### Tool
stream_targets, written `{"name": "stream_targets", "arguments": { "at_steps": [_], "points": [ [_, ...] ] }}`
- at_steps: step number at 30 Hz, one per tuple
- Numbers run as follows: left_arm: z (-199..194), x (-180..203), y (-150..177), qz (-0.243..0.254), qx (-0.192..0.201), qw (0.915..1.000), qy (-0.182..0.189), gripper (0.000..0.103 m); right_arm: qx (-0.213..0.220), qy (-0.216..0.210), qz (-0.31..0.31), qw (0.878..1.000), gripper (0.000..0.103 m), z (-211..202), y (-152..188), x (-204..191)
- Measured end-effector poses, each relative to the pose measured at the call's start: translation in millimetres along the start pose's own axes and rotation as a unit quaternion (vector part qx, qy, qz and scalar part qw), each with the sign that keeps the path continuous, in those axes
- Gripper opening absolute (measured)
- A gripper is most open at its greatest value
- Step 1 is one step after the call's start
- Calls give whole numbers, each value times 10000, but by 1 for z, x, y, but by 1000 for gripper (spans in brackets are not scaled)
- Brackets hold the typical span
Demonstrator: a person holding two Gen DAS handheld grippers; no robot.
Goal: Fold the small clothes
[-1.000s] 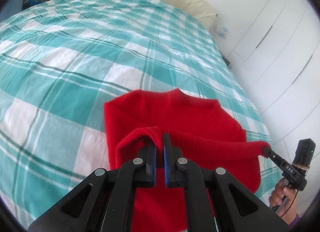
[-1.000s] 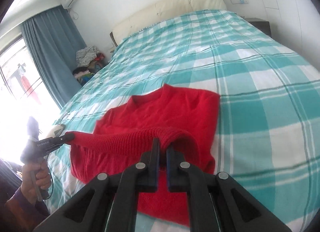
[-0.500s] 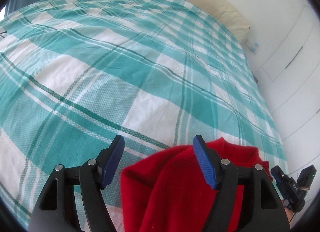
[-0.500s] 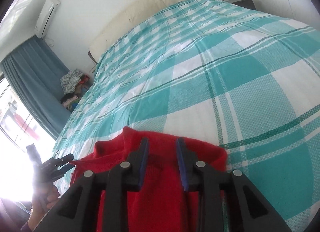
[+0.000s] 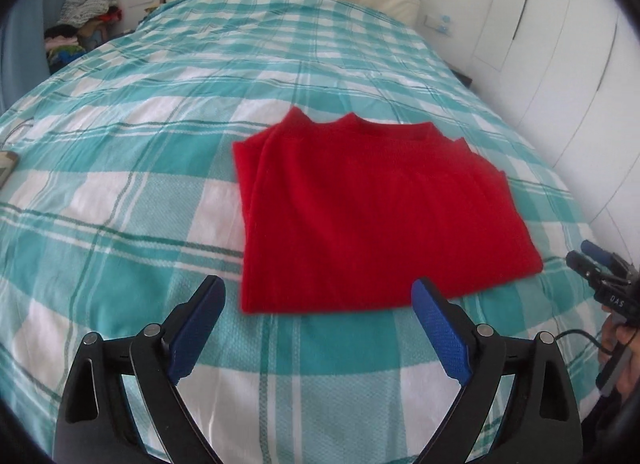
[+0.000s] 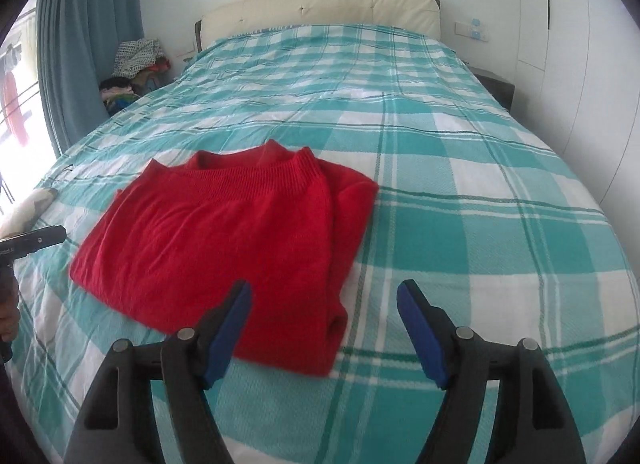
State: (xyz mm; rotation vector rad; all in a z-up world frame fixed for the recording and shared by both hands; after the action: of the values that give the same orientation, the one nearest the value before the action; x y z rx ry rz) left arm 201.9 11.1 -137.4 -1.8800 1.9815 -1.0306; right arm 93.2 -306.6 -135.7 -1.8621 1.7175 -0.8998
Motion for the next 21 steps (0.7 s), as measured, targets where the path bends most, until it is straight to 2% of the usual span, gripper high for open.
{"name": "stream_targets", "arguments": {
  "at_steps": [3, 7, 11, 15, 21],
  "points": [
    [-7, 3, 31, -20, 156, 9998, -111, 96, 1, 509, -102, 9987, 85, -27, 28, -7],
    [3, -2, 48, -107, 310, 9991, -287, 96, 112, 889, -61, 9960, 85, -40, 45, -9],
    [17, -5, 51, -61, 273, 9991, -314, 96, 50, 993, -15, 9950, 85, -33, 53, -6],
    [33, -8, 61, -85, 50, 9991, -410, 96, -81, 1144, -56, 9934, 85, -23, 60, -3],
    [36, -9, 63, -119, -28, 9992, -384, 97, -257, 1185, -35, 9926, 85, -11, 67, -1]
  ]
}}
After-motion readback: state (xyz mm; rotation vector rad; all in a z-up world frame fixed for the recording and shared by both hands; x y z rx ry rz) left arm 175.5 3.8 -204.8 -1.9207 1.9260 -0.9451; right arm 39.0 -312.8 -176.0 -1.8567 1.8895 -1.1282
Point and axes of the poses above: each gripper's, at about its wrist camera, not at the fingertips, and z roughly the way its jaws point, x to its right, y to its underside, the point moved 3 cm from there along z, roughly the way its jaws point, and after that the axes turned 11 degrees about -z, right-handed, at the moved point
